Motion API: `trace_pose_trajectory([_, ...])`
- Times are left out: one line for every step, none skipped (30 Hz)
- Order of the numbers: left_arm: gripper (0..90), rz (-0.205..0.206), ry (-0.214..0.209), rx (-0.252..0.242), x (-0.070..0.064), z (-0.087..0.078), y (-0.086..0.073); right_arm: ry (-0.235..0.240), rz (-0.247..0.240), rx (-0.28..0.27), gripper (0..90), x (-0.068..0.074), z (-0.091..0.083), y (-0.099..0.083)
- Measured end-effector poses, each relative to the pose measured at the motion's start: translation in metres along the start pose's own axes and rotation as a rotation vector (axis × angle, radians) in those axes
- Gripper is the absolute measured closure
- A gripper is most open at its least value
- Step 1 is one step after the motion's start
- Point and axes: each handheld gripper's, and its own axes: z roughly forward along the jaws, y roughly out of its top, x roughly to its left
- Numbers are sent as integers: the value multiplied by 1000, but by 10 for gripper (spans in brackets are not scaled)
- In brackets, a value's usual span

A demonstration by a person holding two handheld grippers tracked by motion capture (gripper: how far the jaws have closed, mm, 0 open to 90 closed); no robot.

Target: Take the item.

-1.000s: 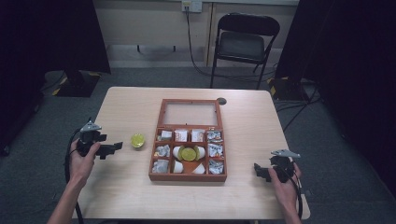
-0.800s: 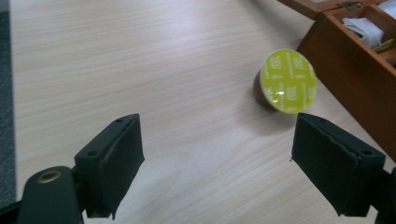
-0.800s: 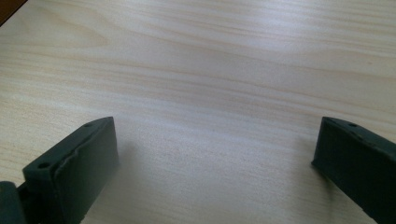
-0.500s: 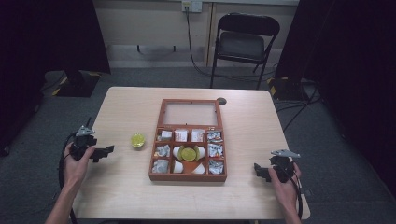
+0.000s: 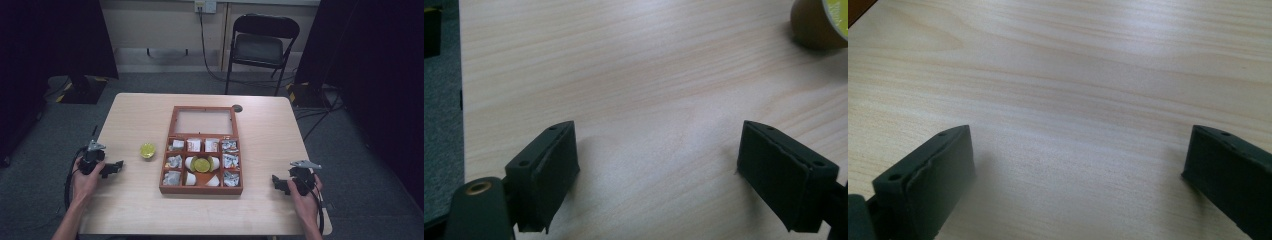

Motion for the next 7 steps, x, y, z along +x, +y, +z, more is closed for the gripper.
trace_pose_trajectory([151,-1,1,0,0,1,0,0,0,0,0,0,0,0])
trace_pose_trajectory([146,-2,2,-12,1,2,-1,0,0,0,0,0,0,0])
trace_pose_trajectory([132,2,7,-28,1,3,-2,0,0,0,0,0,0,0])
trace_pose_trajectory([111,6,2,-42,1,5,-3,0,0,0,0,0,0,0])
trace_pose_trajectory([90,6,1,-41,1,5,-3,0,0,0,0,0,0,0])
trace_pose_trajectory([89,4,3,-42,1,5,-3,0,0,0,0,0,0,0])
trace_pose_trajectory([89,4,3,-42,1,5,-3,-1,1,0,0,0,0,0])
